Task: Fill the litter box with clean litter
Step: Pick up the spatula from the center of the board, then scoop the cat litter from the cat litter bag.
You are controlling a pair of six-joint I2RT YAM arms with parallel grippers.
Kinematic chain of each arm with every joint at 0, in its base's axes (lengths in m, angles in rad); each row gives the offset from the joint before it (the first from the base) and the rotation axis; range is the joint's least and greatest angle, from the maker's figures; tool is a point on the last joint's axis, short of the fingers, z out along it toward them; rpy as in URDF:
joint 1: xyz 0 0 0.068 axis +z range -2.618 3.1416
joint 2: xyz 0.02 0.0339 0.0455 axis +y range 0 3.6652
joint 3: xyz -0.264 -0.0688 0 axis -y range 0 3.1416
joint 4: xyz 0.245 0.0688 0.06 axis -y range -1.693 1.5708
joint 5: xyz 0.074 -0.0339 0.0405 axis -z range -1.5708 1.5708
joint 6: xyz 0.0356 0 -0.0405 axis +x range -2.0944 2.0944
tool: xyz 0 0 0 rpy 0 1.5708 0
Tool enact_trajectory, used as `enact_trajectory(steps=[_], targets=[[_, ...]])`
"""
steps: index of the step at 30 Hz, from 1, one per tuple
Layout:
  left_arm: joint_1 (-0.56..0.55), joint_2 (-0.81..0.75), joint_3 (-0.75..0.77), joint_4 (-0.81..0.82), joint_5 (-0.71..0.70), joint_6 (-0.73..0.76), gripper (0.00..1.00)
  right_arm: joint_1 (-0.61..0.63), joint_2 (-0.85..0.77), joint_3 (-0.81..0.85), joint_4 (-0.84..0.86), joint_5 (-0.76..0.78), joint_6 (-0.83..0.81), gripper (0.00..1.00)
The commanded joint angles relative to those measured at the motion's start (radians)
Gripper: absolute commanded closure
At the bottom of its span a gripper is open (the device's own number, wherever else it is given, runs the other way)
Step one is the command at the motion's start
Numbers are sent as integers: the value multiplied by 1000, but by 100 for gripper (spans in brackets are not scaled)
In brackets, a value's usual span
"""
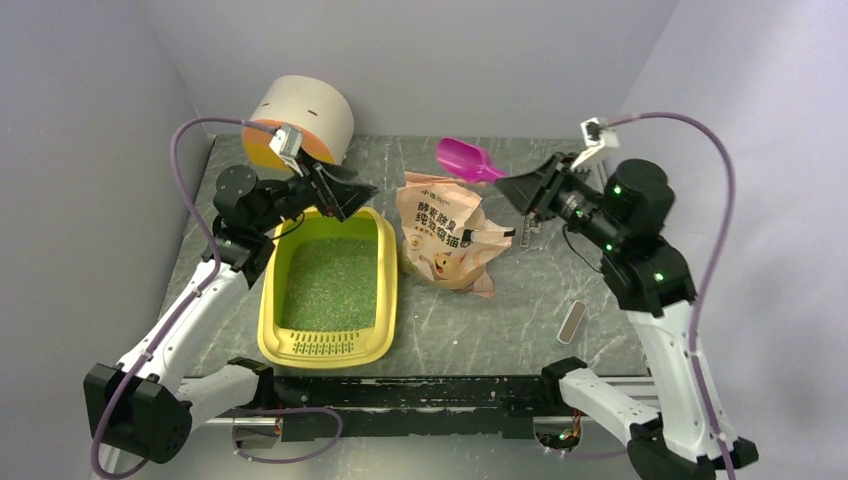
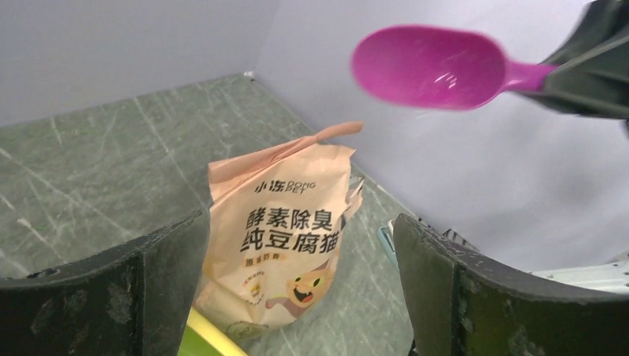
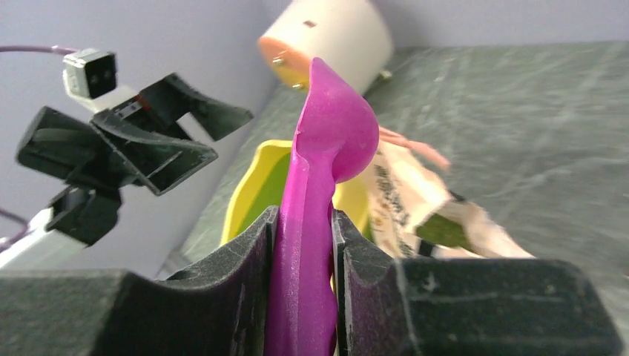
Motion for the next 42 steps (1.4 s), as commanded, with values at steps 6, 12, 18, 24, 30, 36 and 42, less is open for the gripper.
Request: enact_trajectory(steps=[6,12,18,24,30,36,42], targets=[[3,27,44,-88,0,135,3,-4,-65,156,-444,463,-165,100],[2,43,35,-67,24,117,3,-5,-25,183,-556,509,-172,100],[2,41,31,-84,37,123,3,-4,14,141,-546,348,-189,100],[2,35,29,-106,42,143,3,-4,55,100,-534,252,-205,100],[2,43,30,-107,44,159,3,-4,85,93,-535,210,-223,100],[2,80,41,-100,77,177,3,-3,127,101,-514,161,-246,100],[2,104,45,-101,91,191,3,-4,176,124,-561,102,-291,100]])
